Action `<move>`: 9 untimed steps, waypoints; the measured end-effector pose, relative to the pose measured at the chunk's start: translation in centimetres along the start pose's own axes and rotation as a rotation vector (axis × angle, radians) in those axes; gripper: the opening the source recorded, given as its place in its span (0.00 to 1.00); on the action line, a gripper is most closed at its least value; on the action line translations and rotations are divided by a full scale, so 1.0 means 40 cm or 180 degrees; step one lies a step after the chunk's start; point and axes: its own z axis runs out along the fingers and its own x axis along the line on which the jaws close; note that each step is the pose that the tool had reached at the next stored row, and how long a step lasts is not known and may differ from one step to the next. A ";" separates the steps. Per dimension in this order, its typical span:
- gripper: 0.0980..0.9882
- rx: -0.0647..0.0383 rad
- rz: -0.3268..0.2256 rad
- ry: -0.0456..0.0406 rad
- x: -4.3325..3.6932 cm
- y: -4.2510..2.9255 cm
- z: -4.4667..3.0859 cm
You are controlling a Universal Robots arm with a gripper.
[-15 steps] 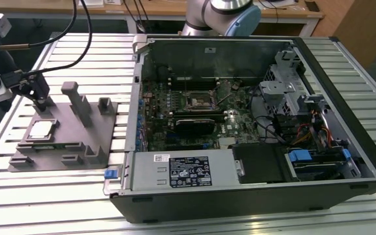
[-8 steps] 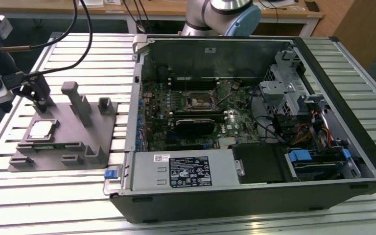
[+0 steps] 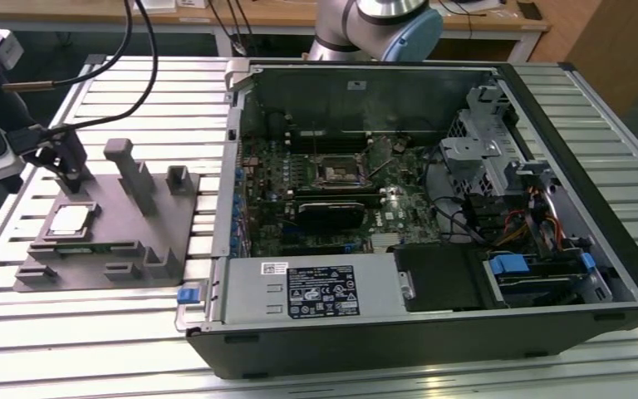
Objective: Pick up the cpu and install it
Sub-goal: 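Pick up the cpu and move it towards the insertion slot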
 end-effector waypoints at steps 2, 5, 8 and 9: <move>0.76 0.0000 0.0000 0.0000 0.000 0.000 0.003; 0.76 0.0000 0.0000 0.0000 0.000 0.000 0.007; 0.76 0.0006 0.0000 0.0000 0.000 -0.001 0.013; 0.76 0.0008 0.0000 0.0000 0.000 -0.001 0.015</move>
